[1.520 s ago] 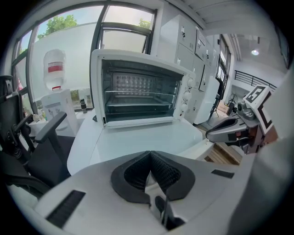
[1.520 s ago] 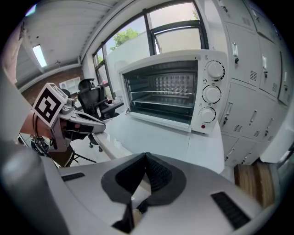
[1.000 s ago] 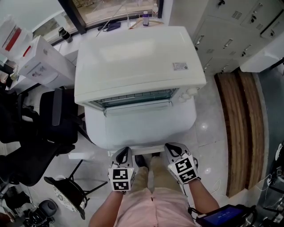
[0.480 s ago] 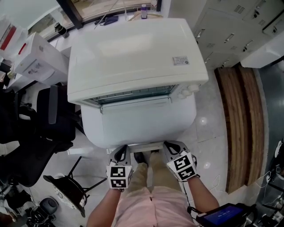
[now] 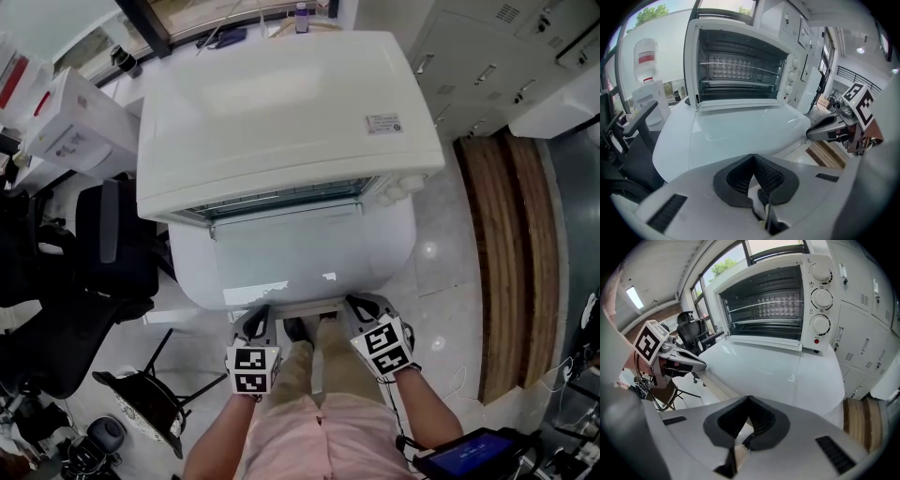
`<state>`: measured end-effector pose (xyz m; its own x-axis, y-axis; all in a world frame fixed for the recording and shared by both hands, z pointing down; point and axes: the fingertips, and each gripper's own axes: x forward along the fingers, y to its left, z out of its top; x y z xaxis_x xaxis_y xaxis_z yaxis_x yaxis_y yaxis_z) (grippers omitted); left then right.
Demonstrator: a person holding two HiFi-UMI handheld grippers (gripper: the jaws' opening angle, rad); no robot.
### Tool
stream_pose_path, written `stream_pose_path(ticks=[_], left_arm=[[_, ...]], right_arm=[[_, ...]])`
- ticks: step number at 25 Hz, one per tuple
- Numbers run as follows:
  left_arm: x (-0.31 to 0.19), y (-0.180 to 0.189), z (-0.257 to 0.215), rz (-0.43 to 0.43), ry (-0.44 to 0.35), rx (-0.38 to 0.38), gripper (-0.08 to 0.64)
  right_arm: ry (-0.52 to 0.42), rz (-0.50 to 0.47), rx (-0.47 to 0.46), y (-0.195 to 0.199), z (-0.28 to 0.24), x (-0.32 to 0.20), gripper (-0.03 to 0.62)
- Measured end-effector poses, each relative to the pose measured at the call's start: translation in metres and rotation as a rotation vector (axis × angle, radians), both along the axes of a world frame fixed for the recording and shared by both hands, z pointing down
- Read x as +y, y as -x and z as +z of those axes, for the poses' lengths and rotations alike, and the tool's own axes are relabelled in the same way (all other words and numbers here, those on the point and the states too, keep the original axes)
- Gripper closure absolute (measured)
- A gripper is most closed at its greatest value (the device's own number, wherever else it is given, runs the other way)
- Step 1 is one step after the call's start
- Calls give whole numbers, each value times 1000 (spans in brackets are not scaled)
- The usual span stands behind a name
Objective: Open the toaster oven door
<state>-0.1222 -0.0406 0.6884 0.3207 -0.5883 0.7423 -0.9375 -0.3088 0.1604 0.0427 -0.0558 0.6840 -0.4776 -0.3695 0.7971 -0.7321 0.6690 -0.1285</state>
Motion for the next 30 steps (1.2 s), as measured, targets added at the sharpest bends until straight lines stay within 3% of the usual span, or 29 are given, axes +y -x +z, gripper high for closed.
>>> stream_pose_path(ticks=[8,12,19,30], left_arm=[[-2,1,0,2,-9,0,546],[-7,8,-18,-25,-54,6,548],[-45,23,-108,-89,-265,16,548],[-88,18,-280,-126,-643,64,548]], right_arm=[[18,31,-39,-2,1,-3,591],[-5,46,-78,3,-14,-10,591],[-149,76,-201,25,-92,-44,591],[-536,54,-364,63,-272,-85,591]])
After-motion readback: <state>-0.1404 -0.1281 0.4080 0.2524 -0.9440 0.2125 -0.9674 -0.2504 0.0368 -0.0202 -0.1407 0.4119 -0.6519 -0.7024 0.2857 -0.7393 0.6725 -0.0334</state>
